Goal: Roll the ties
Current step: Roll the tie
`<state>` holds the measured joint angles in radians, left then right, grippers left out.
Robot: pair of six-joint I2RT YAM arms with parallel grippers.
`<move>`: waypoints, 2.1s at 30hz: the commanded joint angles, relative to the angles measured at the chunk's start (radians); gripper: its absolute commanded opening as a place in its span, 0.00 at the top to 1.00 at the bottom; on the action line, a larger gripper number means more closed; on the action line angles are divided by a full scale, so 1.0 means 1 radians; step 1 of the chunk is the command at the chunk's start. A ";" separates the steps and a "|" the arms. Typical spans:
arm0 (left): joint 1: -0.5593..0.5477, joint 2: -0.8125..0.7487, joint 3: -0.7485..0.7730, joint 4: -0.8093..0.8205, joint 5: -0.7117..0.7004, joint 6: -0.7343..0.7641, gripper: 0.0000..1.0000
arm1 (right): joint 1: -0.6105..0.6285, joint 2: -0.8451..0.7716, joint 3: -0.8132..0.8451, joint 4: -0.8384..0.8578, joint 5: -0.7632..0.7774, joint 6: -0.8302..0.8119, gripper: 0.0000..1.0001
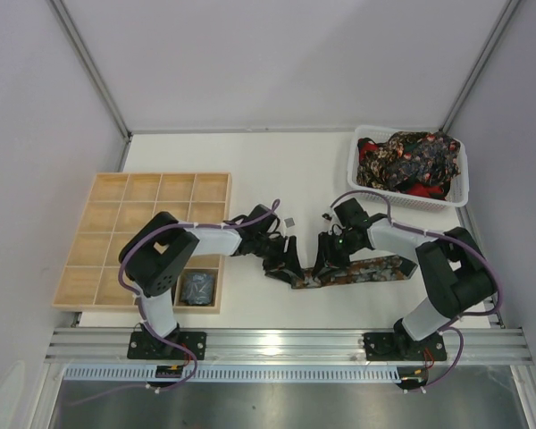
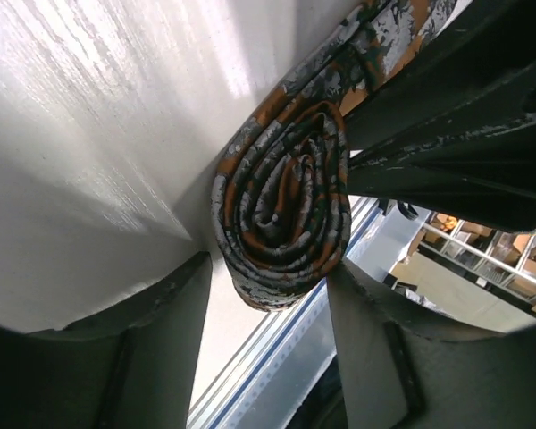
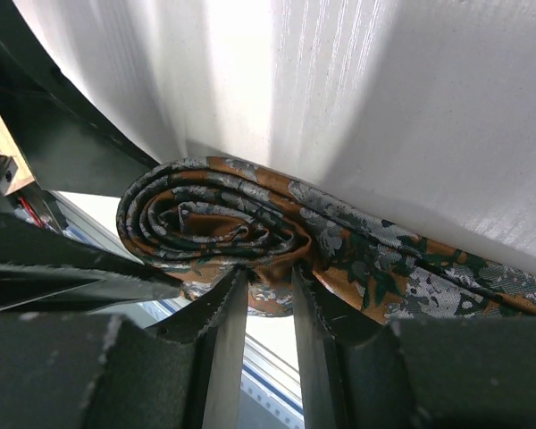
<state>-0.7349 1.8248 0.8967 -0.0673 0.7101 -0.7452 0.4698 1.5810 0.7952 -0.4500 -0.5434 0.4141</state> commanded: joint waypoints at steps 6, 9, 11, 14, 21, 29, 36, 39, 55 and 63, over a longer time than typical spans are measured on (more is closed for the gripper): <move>-0.012 0.041 0.062 -0.072 -0.007 -0.023 0.87 | 0.030 0.051 0.070 0.004 0.056 -0.034 0.70; -0.006 0.033 0.064 -0.083 -0.012 -0.040 1.00 | 0.035 0.050 0.093 -0.022 0.056 -0.047 0.69; 0.000 0.022 0.070 -0.121 -0.023 -0.036 1.00 | 0.036 0.039 0.119 -0.044 0.060 -0.063 0.69; 0.015 -0.010 0.050 -0.176 -0.034 -0.052 1.00 | 0.038 0.014 0.153 -0.088 0.059 -0.078 0.69; 0.029 -0.079 0.054 -0.293 -0.066 -0.078 1.00 | 0.072 -0.026 0.190 -0.125 0.026 -0.087 0.72; 0.038 -0.119 0.110 -0.388 -0.107 -0.114 1.00 | 0.150 0.031 0.173 -0.046 0.028 -0.040 1.00; 0.048 -0.125 0.166 -0.474 -0.118 -0.125 0.99 | 0.188 0.094 0.164 0.060 0.023 -0.003 1.00; 0.049 -0.117 0.206 -0.508 -0.124 -0.125 1.00 | 0.201 0.129 0.167 0.097 0.017 0.021 1.00; 0.048 -0.056 0.386 -0.556 -0.106 -0.138 1.00 | 0.216 0.226 0.193 0.231 -0.076 0.107 1.00; 0.045 -0.036 0.432 -0.505 -0.110 -0.200 0.99 | 0.197 0.270 0.206 0.280 -0.141 0.150 1.00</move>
<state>-0.6819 1.8019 1.2137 -0.7589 0.4683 -0.8337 0.6418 1.8038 0.9737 -0.2539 -0.6384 0.5293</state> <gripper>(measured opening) 0.083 0.009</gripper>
